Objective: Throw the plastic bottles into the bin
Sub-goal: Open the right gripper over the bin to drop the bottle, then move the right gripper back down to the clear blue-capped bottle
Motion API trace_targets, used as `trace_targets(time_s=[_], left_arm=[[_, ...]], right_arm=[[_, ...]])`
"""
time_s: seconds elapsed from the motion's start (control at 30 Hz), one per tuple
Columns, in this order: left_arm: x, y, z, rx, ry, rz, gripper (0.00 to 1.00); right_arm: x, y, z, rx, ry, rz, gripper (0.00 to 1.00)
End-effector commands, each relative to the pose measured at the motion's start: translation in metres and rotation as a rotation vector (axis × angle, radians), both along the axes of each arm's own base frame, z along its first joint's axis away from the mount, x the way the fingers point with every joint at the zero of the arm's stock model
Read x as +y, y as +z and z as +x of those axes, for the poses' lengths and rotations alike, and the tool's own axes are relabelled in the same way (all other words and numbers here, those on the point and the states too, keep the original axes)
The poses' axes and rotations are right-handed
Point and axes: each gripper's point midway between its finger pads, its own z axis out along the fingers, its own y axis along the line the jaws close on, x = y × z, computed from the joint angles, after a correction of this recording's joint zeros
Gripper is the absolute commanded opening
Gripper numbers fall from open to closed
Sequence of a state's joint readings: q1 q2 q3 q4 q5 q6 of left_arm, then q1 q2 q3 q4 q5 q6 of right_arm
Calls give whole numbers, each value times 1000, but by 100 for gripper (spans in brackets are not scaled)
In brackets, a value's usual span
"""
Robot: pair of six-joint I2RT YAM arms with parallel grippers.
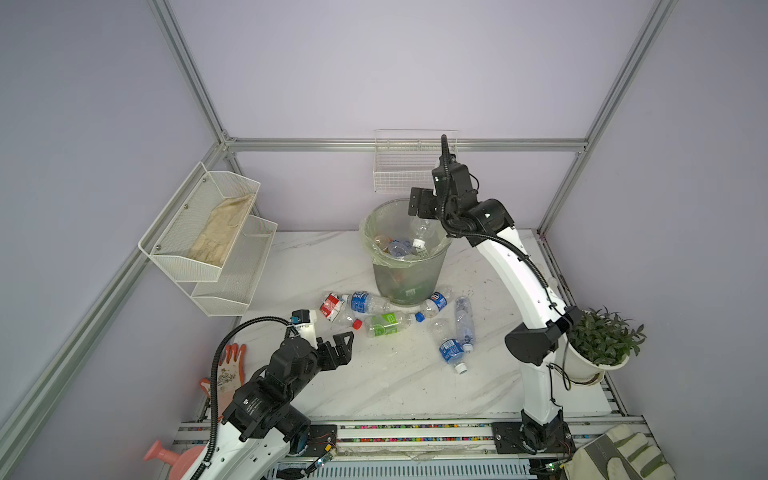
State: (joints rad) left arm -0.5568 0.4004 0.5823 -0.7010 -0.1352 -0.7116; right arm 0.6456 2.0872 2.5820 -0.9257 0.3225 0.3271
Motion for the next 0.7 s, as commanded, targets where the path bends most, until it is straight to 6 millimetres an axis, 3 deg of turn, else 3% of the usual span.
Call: trace_targets(time_s=[0.0,0.17,0.5,0.67], left_arm=[[5,45,-4,-105,-2,-27,100],[3,43,-3,-95,-8,-31,100],[-4,37,-6,-64,-34,-53,100],[-5,31,-8,-46,-46,-58,100]], right_arm=[[-10,29,-43,-29,13,-10,97],[-31,59,-75,-135,32,111,97],[-59,43,-109,-101,8,141,97],[-94,34,-135,-109,-64,150,97]])
